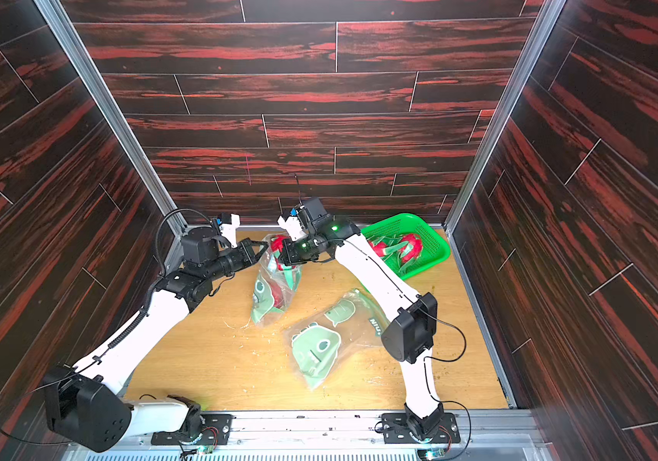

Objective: Open the zip-top bag and take out the dragon fruit
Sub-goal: Pick up the dragon fruit from the zipper food storage bag.

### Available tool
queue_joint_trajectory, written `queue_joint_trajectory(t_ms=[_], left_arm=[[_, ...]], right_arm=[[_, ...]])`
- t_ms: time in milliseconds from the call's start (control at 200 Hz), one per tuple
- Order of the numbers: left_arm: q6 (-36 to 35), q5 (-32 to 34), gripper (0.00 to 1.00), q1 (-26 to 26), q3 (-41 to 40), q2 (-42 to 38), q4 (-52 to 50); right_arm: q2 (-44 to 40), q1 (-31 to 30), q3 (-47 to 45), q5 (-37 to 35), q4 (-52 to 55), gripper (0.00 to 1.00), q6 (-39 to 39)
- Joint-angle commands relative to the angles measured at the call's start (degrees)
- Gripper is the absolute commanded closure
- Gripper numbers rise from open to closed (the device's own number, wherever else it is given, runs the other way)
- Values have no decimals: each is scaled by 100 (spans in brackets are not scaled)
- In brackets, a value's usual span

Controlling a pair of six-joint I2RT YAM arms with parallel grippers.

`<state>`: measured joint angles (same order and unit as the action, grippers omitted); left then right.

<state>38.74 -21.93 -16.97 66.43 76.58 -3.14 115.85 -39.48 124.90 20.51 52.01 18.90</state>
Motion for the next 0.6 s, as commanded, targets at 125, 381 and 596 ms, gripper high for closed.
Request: queue_joint_trajectory(t_ms=[125,381,596], left_arm=[[-161,136,100,1,-71,-154,-59],[-191,207,100,4,-69,-162,-117],[-191,240,100,1,-80,-193,-125]], right_arm=[[-699,142,-103,646,-536,100,-188],[-1126,341,-401,892,-840,100,-163],[-1571,684,-1182,1655,-1704,100,197]])
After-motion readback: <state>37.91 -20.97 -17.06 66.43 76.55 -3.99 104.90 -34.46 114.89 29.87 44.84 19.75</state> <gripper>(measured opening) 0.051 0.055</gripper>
